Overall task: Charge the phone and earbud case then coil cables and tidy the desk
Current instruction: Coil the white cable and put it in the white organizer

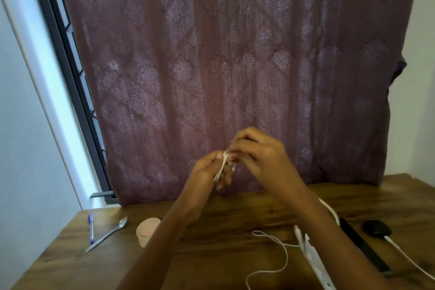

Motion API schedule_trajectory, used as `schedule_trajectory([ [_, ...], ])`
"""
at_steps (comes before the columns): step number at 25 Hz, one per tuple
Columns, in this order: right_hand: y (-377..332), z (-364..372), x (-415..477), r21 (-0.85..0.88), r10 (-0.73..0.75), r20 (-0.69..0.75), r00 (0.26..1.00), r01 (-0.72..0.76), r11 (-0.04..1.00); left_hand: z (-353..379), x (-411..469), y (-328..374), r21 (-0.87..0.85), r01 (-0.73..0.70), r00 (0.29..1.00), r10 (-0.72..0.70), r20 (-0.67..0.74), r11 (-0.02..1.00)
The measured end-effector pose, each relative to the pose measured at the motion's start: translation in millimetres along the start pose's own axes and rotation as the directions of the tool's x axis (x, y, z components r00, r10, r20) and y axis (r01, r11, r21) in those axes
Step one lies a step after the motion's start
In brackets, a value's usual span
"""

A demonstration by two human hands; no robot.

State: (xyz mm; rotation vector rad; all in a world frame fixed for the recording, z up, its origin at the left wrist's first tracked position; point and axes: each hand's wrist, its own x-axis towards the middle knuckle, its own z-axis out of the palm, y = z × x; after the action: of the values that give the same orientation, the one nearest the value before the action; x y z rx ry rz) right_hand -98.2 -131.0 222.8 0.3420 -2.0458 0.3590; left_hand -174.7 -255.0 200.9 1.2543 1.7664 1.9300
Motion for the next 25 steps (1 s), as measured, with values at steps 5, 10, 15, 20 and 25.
schedule_trajectory([
  [5, 11, -1, 1, 0.066, 0.032, -0.037, 0.999, -0.029, 0.997, 2, 0, 11, -0.162, 0.069, 0.995, -0.057, 0.078, 0.984],
  [10, 22, 4, -12, 0.313, 0.198, -0.015, 0.980, -0.183, 0.932, 5, -3, 13, -0.374, 0.171, 0.984, -0.139, 0.110, 0.912],
  [15, 18, 19, -34, 0.398, 0.510, -0.089, 0.856, -0.439, 0.806, 17, -6, 4, -0.558, 0.187, 0.982, -0.166, 0.088, 0.808],
  [20, 3, 34, -42, 0.703, 0.800, 0.148, 0.582, -0.631, 0.329, 22, -3, -9, -0.642, 0.122, 0.987, -0.158, 0.001, 0.757],
  [25, -8, 30, -52, 0.674, 0.771, 0.326, 0.548, -0.706, 0.217, 23, -7, -22, -0.524, 0.095, 0.983, -0.164, -0.086, 0.846],
])
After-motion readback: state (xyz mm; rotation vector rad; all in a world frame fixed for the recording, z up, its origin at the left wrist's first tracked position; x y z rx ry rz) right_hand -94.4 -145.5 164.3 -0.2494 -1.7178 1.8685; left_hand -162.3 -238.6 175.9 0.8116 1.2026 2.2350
